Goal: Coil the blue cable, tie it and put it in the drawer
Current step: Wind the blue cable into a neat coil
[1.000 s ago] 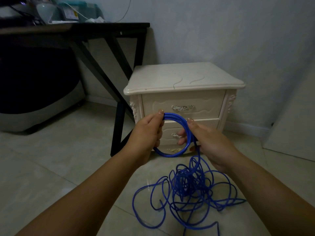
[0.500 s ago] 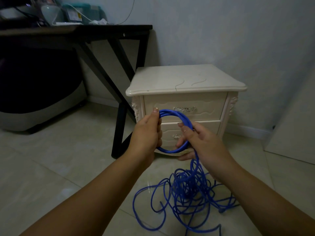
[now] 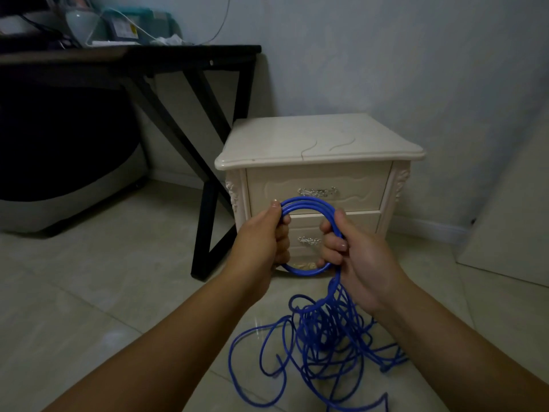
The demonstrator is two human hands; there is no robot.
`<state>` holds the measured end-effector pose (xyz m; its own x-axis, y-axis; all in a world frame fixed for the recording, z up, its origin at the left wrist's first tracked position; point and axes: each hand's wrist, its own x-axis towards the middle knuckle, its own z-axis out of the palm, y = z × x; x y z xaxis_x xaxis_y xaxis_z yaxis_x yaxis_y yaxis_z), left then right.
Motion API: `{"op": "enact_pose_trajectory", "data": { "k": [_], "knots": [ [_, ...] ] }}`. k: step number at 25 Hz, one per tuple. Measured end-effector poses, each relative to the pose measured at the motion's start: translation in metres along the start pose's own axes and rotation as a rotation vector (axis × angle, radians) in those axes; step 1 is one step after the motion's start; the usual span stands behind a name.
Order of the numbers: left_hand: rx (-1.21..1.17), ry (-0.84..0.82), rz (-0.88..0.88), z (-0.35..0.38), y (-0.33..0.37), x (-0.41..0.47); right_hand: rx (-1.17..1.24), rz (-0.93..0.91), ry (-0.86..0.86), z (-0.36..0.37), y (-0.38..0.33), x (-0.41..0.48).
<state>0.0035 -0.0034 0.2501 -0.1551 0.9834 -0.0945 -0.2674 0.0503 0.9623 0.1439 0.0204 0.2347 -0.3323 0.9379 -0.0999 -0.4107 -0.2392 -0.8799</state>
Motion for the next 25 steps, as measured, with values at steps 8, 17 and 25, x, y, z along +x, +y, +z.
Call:
{"op": "enact_pose_trajectory", "data": {
  "k": [8, 17, 25],
  "knots": [
    [0.423, -0.397, -0.047, -0.018, 0.016, 0.007, -0.532, 0.036, -0.177, -0.01, -0.021, 0.006],
    [0.432, -0.277, 0.047, 0.001, 0.013, 0.008, -0.439, 0.066, -0.147, -0.011, -0.03, 0.009],
    [0.043, 0.151, 0.006, -0.001, 0.006, 0.014, 0.017, 0.07, -0.138, -0.001, 0.003, -0.004]
  ]
}}
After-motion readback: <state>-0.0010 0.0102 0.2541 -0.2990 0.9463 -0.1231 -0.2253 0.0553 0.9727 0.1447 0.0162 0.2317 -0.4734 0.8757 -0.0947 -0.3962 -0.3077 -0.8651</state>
